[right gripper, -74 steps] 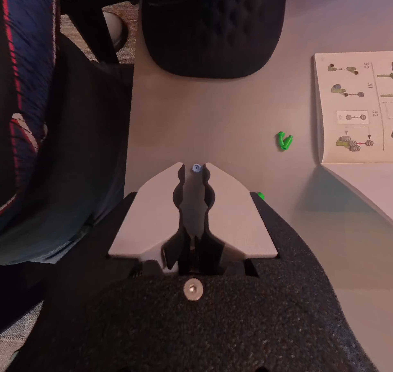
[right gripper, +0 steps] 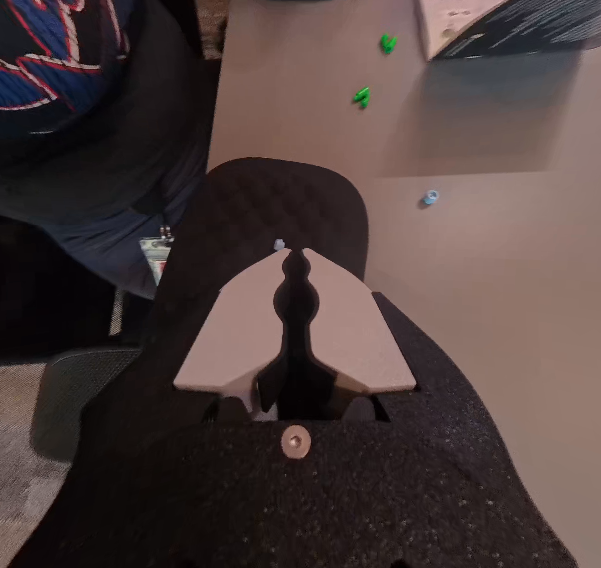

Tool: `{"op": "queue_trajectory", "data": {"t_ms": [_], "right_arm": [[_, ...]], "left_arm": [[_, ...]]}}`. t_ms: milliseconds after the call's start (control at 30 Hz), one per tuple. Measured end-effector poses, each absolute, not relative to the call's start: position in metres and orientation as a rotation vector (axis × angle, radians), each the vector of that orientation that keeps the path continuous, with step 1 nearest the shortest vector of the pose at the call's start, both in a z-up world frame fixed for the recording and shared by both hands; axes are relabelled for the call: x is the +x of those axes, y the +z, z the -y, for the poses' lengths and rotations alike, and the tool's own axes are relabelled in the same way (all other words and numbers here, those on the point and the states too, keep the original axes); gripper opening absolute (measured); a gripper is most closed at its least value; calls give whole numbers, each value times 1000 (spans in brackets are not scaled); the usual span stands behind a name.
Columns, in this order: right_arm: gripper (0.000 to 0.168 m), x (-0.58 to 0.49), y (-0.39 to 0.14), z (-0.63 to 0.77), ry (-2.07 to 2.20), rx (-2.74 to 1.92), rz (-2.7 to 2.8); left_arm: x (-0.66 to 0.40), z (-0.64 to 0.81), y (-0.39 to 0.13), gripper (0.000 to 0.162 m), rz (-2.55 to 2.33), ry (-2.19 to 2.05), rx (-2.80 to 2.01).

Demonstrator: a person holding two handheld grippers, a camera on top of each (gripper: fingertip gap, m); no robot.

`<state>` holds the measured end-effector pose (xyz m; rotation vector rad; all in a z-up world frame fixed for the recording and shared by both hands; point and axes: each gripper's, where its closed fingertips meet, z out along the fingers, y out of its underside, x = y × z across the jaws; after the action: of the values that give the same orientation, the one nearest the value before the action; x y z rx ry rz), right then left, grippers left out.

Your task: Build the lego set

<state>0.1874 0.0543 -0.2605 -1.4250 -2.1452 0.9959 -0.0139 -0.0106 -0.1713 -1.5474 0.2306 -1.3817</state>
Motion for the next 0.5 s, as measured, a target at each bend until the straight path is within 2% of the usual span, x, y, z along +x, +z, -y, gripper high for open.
{"op": "queue_trajectory", "data": {"t_ms": [500], "right_arm": [[3,187,-257,-32,994,-1409,2200]], "left_arm": [[-12,12,-171,6,-243,-1402,-1548]]}}
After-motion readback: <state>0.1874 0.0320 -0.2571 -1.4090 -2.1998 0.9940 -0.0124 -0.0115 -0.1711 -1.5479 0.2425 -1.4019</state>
